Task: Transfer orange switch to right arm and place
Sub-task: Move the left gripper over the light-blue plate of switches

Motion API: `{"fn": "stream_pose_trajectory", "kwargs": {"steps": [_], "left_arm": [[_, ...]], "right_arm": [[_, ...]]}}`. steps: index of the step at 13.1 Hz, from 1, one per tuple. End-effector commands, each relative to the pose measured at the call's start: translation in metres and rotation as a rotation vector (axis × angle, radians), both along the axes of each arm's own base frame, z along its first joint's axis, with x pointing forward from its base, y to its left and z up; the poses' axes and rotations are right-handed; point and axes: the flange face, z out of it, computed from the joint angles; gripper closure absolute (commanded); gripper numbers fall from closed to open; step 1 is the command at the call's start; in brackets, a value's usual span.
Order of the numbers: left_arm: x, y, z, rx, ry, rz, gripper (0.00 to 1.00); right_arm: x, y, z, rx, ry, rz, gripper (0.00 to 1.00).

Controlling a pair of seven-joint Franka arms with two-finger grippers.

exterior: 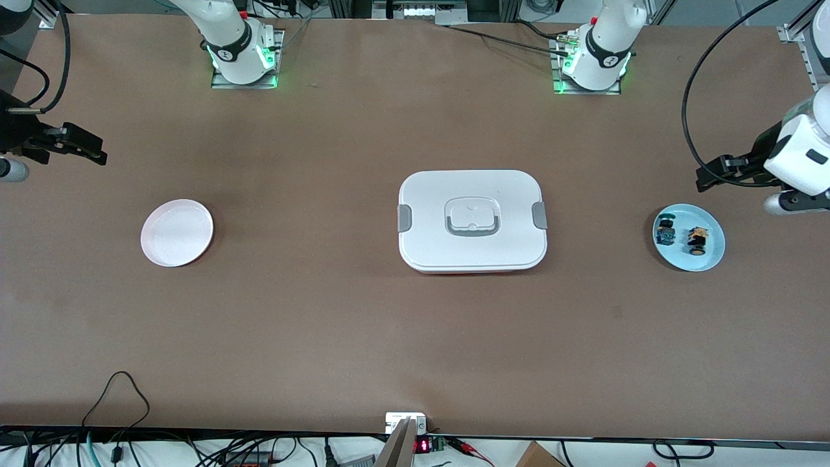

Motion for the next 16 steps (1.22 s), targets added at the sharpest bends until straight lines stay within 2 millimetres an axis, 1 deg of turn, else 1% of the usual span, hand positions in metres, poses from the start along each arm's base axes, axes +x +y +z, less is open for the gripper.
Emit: {"fn": "stream_pose_trajectory", "kwargs": {"steps": [1,4,5,7,8,9,10,11,13,15,16], "left_arm": [[0.000,0.008,0.007,-0.025,0.003,0.003,0.00],[0.001,0.014,0.008,-0.014,0.000,0.011,0.00],[0.005,0.012,0.006,-0.012,0.002,-0.030,0.00],[0.008,0.022,-0.003,-0.028,0.025,-0.179,0.00],[0.014,0.033,-0.018,-0.041,0.054,-0.267,0.00],[0.019,0.046,-0.038,-0.063,0.095,-0.345,0.00],[0.020,0.056,-0.048,-0.084,0.122,-0.420,0.00],[0.020,0.061,-0.058,-0.099,0.143,-0.492,0.00],[0.021,0.080,-0.079,-0.148,0.178,-0.718,0.00],[0.024,0.109,-0.115,-0.206,0.236,-0.917,0.00],[0.021,0.117,-0.132,-0.237,0.254,-0.994,0.00]], "right_arm": [[0.000,0.005,0.004,-0.006,-0.014,0.006,0.00],[0.000,0.013,0.008,-0.007,-0.026,0.022,0.00],[0.000,0.016,0.008,-0.007,-0.029,0.027,0.00],[0.001,0.016,0.008,-0.009,-0.034,0.027,0.00],[0.001,0.014,0.008,-0.010,-0.033,0.024,0.00],[0.002,0.014,0.007,-0.011,-0.038,0.024,0.00],[0.002,0.012,0.007,-0.011,-0.037,0.021,0.00],[0.002,0.012,0.007,-0.011,-0.038,0.023,0.00],[0.003,0.014,0.009,-0.036,-0.045,0.033,0.00],[0.004,0.012,0.010,-0.048,-0.050,0.030,0.00],[0.002,0.010,0.013,-0.050,-0.056,0.027,0.00]]}}
